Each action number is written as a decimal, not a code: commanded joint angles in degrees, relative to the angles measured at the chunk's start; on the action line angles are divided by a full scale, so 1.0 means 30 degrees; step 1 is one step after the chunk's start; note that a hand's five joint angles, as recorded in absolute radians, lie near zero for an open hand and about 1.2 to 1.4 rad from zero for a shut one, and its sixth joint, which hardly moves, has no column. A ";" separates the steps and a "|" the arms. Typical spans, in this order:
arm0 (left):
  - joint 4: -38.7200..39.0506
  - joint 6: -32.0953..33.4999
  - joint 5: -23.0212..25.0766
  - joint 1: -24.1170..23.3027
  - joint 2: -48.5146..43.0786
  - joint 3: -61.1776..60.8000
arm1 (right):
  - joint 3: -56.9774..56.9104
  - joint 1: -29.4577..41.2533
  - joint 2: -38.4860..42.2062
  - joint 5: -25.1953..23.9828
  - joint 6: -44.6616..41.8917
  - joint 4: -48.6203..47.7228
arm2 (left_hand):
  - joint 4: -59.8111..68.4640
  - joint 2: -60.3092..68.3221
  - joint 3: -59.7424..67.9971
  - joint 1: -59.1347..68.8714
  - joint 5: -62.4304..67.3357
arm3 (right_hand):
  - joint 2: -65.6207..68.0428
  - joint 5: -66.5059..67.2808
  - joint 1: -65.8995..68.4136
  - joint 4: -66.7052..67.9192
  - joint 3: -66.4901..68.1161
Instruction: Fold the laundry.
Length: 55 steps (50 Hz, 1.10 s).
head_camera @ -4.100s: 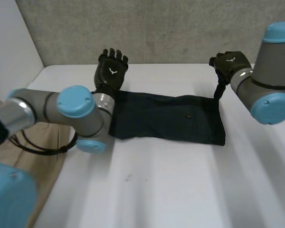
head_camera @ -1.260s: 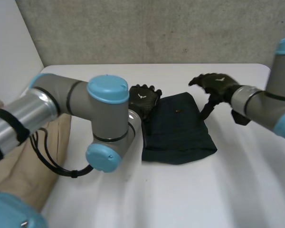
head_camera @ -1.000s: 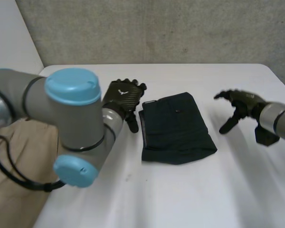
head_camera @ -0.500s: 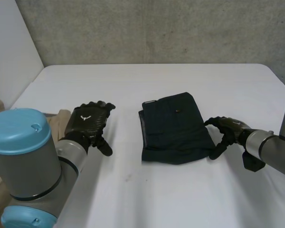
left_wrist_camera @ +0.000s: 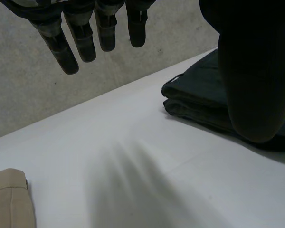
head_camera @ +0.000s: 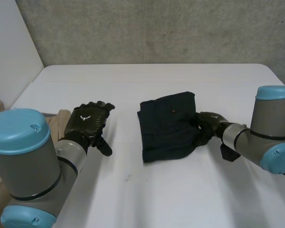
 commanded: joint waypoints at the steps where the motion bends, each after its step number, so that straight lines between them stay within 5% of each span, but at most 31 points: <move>1: 0.0030 0.0027 -0.0031 0.0076 -0.0023 0.0004 | -0.2460 -0.0016 0.0574 -0.0258 -0.0612 -0.0136 | -0.0493 -0.0497 -0.0605 -0.0483 -0.0804 | 0.6866 0.6020 1.3322 0.4547 0.5472; 16: 0.0089 0.0028 -0.0148 0.0135 -0.0257 0.0004 | -1.6843 -0.1449 0.8160 0.0590 -0.4687 0.0885 | -0.0493 -0.0497 -0.0605 -0.0483 -0.0804 | 0.6866 0.6020 1.3322 0.4547 0.5472; 22: 0.0060 0.0028 -0.0207 0.0223 -0.0463 0.0004 | -2.3556 -0.3061 1.1795 0.3226 -0.5388 0.1210 | -0.0509 -0.0512 -0.0620 -0.0498 -0.0819 | 0.6866 0.6020 1.3322 0.4547 0.5472; 42: 0.0089 0.0028 -0.0090 0.0340 -0.0873 0.0033 | -2.1425 -0.6930 1.1975 0.6012 -1.1455 0.0710 | -0.0509 -0.0512 -0.0620 -0.0498 -0.0819 | 0.6866 0.6020 1.3322 0.4547 0.5472; 47: 0.0089 0.0028 -0.0090 0.0340 -0.0873 0.0033 | -2.0693 -0.7048 1.1361 0.5865 -1.1426 0.2144 | -0.0509 -0.0512 -0.0620 -0.0498 -0.0819 | 0.0629 -0.0217 0.7085 -0.1691 -0.0766; 51: 0.0060 0.0028 -0.0090 0.0340 -0.0873 0.0033 | -2.0020 -0.6989 1.0775 0.5807 -1.1396 0.2820 | -0.0509 -0.0512 -0.0620 -0.0498 -0.0819 | -1.6160 -1.7006 -0.9704 -1.8479 -1.7555; 55: 0.0030 0.0028 -0.0090 0.0340 -0.0814 0.0062 | -1.9198 -0.6930 1.0042 0.5894 -1.1338 0.2968 | -0.0509 -0.0512 -0.0620 -0.0498 -0.0819 | -1.6467 -1.7313 -1.0011 -1.8786 -1.7862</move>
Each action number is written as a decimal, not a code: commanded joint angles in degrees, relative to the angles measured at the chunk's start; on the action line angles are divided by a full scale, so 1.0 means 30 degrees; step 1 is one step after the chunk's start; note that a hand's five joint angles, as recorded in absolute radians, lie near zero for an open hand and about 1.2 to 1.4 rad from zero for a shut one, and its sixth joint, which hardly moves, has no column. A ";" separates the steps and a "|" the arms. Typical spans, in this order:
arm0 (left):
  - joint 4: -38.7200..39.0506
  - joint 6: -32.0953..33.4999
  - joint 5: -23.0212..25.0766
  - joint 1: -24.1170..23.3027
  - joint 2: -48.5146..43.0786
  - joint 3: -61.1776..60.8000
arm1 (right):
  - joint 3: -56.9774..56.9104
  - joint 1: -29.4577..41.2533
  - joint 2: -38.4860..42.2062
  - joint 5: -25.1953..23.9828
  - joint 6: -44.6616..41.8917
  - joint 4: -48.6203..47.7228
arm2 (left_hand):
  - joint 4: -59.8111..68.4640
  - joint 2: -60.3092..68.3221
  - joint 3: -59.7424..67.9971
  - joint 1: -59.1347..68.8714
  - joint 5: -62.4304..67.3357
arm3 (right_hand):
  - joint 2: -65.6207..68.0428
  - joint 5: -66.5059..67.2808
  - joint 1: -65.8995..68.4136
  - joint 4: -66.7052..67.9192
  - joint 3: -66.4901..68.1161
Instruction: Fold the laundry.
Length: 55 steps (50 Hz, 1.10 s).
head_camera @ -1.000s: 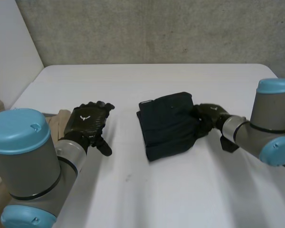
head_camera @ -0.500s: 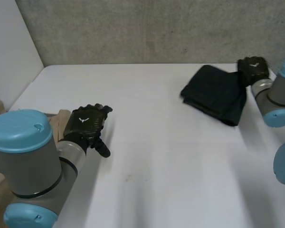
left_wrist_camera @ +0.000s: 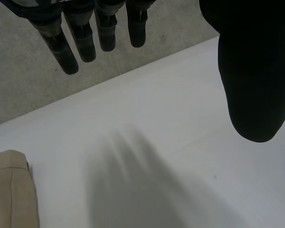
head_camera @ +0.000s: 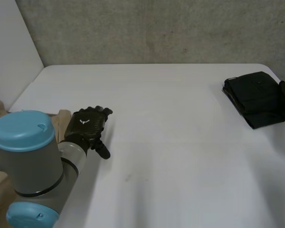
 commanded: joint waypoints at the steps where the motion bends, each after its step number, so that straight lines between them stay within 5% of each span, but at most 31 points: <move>1: -0.0055 0.0000 -0.0029 -0.0001 0.0095 0.0018 | 0.1332 0.0127 -0.1222 0.0106 0.0131 0.0545 | -0.0507 -0.0512 -0.0620 -0.0498 -0.0819 | -0.3651 -0.3954 -0.2613 -0.3806 -0.3759; 13: -0.0056 0.0000 -0.0030 0.0233 0.0738 0.0018 | 0.2359 -0.0078 -0.5027 0.2684 -0.0015 0.0633 | -0.0507 -0.0512 -0.0620 -0.0498 -0.0819 | -0.3651 -0.3954 -0.2613 -0.3806 -0.3759; 23: 0.0033 0.0029 -0.0030 0.0438 0.1939 0.0252 | 0.3704 0.0448 -0.8925 0.2277 0.0453 0.0603 | -0.0507 -0.0512 -0.0620 -0.0498 -0.0819 | -0.3651 -0.3954 -0.2613 -0.3806 -0.3759; 28: 0.0033 0.0234 -0.0059 0.0730 0.2701 0.0282 | 0.6718 0.2760 -1.1473 -0.0151 0.2441 0.0457 | -0.0507 -0.0512 -0.0620 -0.0498 -0.0819 | -0.3651 -0.3954 -0.2613 -0.3806 -0.3759; 39: -0.0348 0.1754 -0.0118 0.3072 0.4284 0.0077 | 1.6883 0.7271 -1.6631 -0.9030 0.6400 -0.0128 | -0.0507 -0.0512 -0.0620 -0.0498 -0.0819 | -0.3651 -0.3954 -0.2613 -0.3806 -0.3759; 48: -0.0905 0.6380 -0.0060 0.7665 0.4168 -0.0597 | 2.2978 1.1109 -1.7600 -0.9649 0.6167 -0.1387 | -0.0507 -0.0512 -0.0620 -0.0498 -0.0819 | -0.3651 -0.3954 -0.2613 -0.3806 -0.3759; 55: -0.0700 0.8317 0.0088 1.1098 0.2529 -0.0246 | 2.5062 1.1963 -1.7513 -0.9503 0.5874 -0.2413 | -0.0507 -0.0512 -0.0620 -0.0498 -0.0819 | -0.3651 -0.3954 -0.2613 -0.3806 -0.3759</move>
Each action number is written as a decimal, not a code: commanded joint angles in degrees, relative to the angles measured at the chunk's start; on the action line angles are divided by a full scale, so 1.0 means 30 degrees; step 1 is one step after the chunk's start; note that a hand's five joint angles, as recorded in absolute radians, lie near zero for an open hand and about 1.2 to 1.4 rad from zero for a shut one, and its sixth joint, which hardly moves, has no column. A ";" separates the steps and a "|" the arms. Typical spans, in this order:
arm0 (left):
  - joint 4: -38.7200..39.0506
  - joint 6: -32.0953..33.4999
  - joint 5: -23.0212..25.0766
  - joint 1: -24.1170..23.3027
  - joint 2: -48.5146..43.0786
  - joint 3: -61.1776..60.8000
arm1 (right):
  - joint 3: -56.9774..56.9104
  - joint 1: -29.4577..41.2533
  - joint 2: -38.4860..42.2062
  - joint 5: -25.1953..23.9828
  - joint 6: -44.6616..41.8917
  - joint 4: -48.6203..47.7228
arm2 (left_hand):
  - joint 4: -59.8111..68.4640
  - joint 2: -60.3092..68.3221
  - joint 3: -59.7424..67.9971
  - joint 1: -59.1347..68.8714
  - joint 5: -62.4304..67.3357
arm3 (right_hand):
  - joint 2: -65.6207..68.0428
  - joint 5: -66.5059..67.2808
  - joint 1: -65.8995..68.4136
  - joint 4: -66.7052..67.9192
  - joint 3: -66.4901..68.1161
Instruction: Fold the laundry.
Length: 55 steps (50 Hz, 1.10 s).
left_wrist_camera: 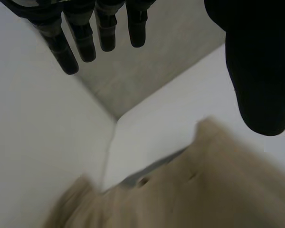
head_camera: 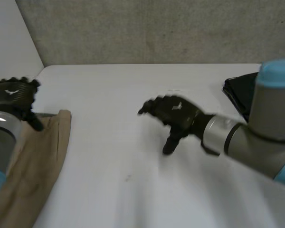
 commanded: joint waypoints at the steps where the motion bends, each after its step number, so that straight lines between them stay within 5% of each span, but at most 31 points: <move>1: 0.0354 0.2964 0.0155 0.4728 -0.2237 0.0489 | 0.2793 0.1149 0.0204 0.0540 -0.0564 -0.1362 | -0.0507 -0.0512 -0.0620 -0.0497 -0.0819 | -0.0756 -0.1221 -0.0420 -0.1045 -0.0610; 10: 0.2317 0.5896 0.0622 0.6288 -0.5696 0.2042 | 0.3675 0.1149 0.0233 0.1040 -0.1064 -0.1628 | -0.0507 -0.0512 -0.0620 -0.0497 -0.0819 | -0.0756 -0.1221 -0.0420 -0.1045 -0.0610; 25: 0.5335 1.3045 0.0799 0.5293 -0.9303 0.2658 | 0.3910 0.0944 0.0262 0.1040 -0.1064 -0.1629 | -0.0324 -0.0329 -0.0437 -0.0314 -0.0636 | -0.0756 -0.1221 -0.0420 -0.1045 -0.0610; 55: 0.4077 1.4191 -0.0519 0.6200 -1.1353 0.4972 | 0.4086 0.0885 0.0262 0.1040 -0.1093 -0.1658 | 0.0627 0.0622 0.0514 0.0637 0.0315 | -0.0756 -0.1221 -0.0420 -0.1045 -0.0610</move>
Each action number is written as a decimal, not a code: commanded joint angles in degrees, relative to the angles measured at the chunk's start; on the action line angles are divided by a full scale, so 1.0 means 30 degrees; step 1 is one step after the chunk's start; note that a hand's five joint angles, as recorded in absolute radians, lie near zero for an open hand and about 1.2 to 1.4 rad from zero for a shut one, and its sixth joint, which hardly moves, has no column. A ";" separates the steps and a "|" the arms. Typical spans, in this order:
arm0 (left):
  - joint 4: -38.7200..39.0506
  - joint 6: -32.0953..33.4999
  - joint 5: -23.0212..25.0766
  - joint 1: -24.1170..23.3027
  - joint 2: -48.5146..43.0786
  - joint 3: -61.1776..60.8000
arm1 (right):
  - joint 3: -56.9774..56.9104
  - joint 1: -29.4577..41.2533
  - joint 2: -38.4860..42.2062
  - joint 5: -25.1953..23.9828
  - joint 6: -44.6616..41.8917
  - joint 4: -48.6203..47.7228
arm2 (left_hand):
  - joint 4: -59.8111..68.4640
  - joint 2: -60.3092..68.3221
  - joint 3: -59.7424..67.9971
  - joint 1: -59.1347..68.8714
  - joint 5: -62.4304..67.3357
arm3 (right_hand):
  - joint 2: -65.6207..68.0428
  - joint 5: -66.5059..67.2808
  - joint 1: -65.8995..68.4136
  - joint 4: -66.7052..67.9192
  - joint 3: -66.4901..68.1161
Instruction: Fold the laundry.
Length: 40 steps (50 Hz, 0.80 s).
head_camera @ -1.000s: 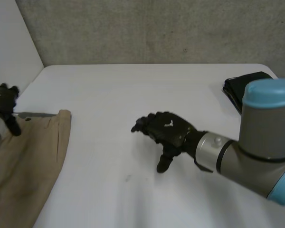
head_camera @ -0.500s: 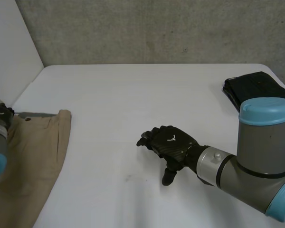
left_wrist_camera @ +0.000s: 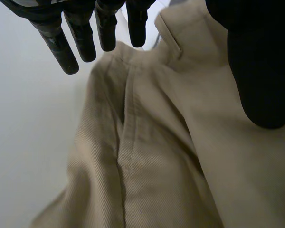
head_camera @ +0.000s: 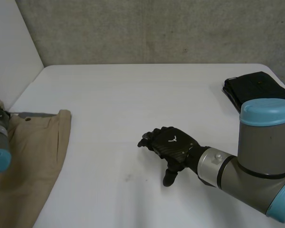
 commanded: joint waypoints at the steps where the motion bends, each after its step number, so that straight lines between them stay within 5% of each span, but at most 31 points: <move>1: -0.1150 0.0016 0.0034 0.0476 -0.0260 0.0449 | 0.0001 0.0031 -0.0014 0.0000 -0.0001 -0.0001 | 0.0850 0.0847 0.0739 0.0861 0.0541 | -0.0756 -0.1221 -0.0420 -0.1045 -0.0610; 7: -0.1999 0.0016 0.0004 0.0857 -0.0612 0.0860 | 0.0001 0.0031 0.0015 0.0000 -0.0001 -0.0001 | 0.5161 0.5158 0.5050 0.5172 0.4852 | -0.0756 -0.1221 -0.0420 -0.1045 -0.0610; 15: -0.2411 0.0016 -0.0317 0.0740 -0.0730 0.1036 | 0.0001 0.0002 0.0015 0.0000 -0.0001 -0.0001 | 2.2812 2.2809 2.2701 2.2823 2.2503 | -0.0756 -0.1221 -0.0420 -0.1045 -0.0610; 20: -0.1680 -0.0043 -0.1167 -0.0253 -0.0408 0.1240 | -0.0029 0.0002 -0.0102 0.0029 0.0028 -0.0001 | 2.2824 2.2821 2.2713 2.2835 2.2515 | -0.0756 -0.1221 -0.0420 -0.1045 -0.0610; 29: 0.0928 -0.0978 -0.1372 -0.5554 0.2345 0.1446 | -0.0292 -0.0583 -0.0248 0.3161 0.0409 -0.1230 | 2.2824 2.2821 2.2713 2.2835 2.2515 | -0.0756 -0.1221 -0.0420 -0.1045 -0.0610; 34: 0.1105 -0.3054 -0.1402 -0.9824 0.3312 0.1417 | -0.0439 -0.1372 -0.0803 0.5123 0.0497 -0.1991 | 2.2824 2.2821 2.2713 2.2835 2.2515 | -0.0756 -0.1221 -0.0420 -0.1045 -0.0610; 40: 0.0900 -0.5839 -0.1314 -1.4050 0.3460 0.1154 | -0.0468 -0.2399 -0.1508 0.5625 0.0731 -0.2637 | 2.2824 2.2821 2.2713 2.2835 2.2515 | -0.0756 -0.1221 -0.0420 -0.1045 -0.0610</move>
